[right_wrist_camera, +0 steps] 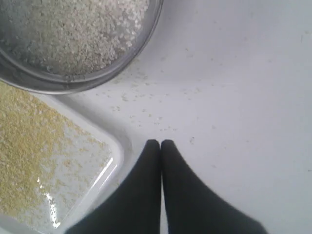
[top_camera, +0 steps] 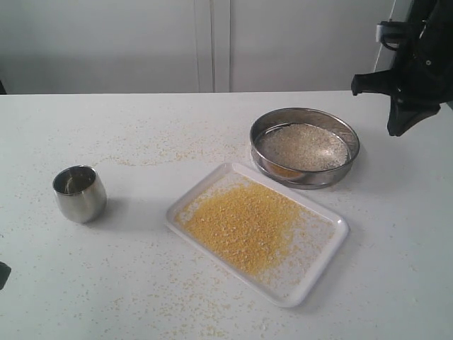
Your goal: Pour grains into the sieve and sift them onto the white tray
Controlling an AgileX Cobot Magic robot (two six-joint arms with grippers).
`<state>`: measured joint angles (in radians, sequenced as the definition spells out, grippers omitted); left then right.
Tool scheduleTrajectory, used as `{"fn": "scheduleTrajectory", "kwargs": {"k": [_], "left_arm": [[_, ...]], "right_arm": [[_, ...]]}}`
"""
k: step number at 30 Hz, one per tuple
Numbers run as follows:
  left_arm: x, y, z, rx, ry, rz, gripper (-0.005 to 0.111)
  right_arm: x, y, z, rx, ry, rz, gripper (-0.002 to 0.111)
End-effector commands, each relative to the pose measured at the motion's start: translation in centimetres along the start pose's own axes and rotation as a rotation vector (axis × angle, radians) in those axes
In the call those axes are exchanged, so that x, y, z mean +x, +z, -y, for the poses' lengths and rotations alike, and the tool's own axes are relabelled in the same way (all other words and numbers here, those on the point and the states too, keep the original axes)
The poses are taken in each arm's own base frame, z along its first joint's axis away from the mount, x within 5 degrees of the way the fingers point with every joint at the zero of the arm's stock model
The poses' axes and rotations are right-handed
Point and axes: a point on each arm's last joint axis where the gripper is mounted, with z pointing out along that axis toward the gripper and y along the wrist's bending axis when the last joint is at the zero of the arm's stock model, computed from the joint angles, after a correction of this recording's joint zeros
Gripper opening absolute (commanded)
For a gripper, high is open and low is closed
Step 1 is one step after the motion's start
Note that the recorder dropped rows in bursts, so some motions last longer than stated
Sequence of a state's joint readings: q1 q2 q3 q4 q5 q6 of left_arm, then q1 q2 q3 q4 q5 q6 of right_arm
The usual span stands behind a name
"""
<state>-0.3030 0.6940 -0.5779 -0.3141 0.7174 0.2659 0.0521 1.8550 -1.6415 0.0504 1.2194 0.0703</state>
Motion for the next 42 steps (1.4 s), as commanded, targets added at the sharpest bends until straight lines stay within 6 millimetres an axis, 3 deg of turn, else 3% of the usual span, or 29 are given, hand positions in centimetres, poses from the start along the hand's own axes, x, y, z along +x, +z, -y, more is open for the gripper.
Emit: {"fn": "scheduleTrajectory", "kwargs": {"k": [1, 11, 17, 42], "left_arm": [[-0.1, -0.2, 0.2, 0.012, 0.001, 0.007, 0.000], [-0.1, -0.2, 0.2, 0.012, 0.001, 0.007, 0.000], [-0.1, -0.2, 0.2, 0.012, 0.001, 0.007, 0.000], [-0.1, -0.2, 0.2, 0.012, 0.001, 0.007, 0.000]], "right_arm": [[2.0, -1.2, 0.1, -0.002, -0.027, -0.006, 0.000], [7.4, -3.3, 0.5, -0.003, -0.032, -0.023, 0.000], [10.4, -4.9, 0.6, -0.010, -0.038, 0.053, 0.000], [25.6, -11.0, 1.9, -0.015, -0.091, 0.644, 0.000]]}}
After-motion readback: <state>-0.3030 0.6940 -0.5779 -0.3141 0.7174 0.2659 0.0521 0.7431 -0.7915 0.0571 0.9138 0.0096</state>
